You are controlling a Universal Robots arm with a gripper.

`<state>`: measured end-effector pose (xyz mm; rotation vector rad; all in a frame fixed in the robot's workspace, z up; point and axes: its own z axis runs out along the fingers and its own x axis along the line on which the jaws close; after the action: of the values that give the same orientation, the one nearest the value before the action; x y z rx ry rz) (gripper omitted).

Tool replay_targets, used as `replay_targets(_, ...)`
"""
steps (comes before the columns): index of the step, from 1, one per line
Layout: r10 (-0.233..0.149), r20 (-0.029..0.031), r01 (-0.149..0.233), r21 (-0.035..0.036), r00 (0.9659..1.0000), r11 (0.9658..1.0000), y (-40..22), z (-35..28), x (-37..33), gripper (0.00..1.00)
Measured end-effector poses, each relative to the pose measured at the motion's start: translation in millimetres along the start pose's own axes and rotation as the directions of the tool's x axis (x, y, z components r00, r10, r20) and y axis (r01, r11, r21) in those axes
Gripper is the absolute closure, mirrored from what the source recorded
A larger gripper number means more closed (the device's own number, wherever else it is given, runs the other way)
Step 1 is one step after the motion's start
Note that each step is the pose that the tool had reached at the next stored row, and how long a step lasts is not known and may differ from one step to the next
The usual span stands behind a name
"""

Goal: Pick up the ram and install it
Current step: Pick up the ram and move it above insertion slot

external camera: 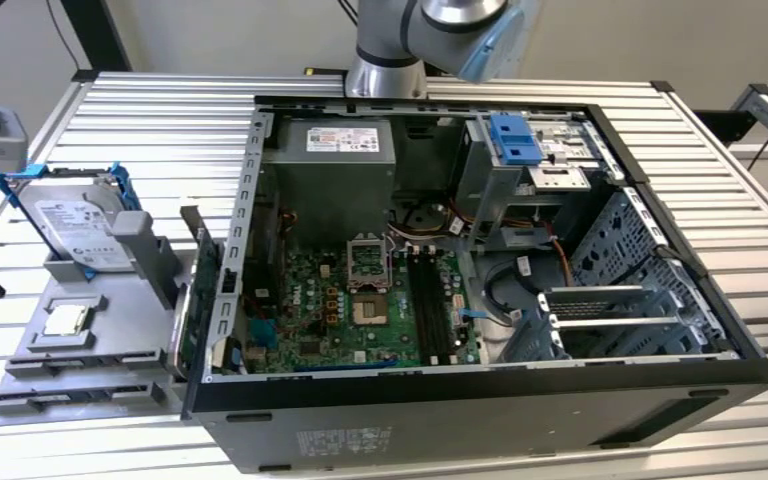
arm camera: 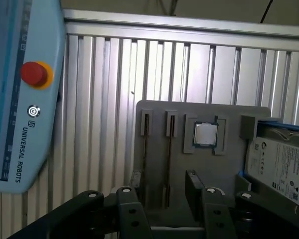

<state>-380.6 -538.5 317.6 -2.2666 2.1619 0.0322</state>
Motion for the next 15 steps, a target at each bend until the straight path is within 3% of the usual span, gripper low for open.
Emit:
replay_targets(4,0.000,-0.0004,0.000,0.0068,1.0000,1.0000,-0.1,6.8,0.3,0.00)
replay_targets(15,0.001,-0.0005,-0.001,0.0080,1.0000,1.0000,0.3,26.4,9.6,0.00)
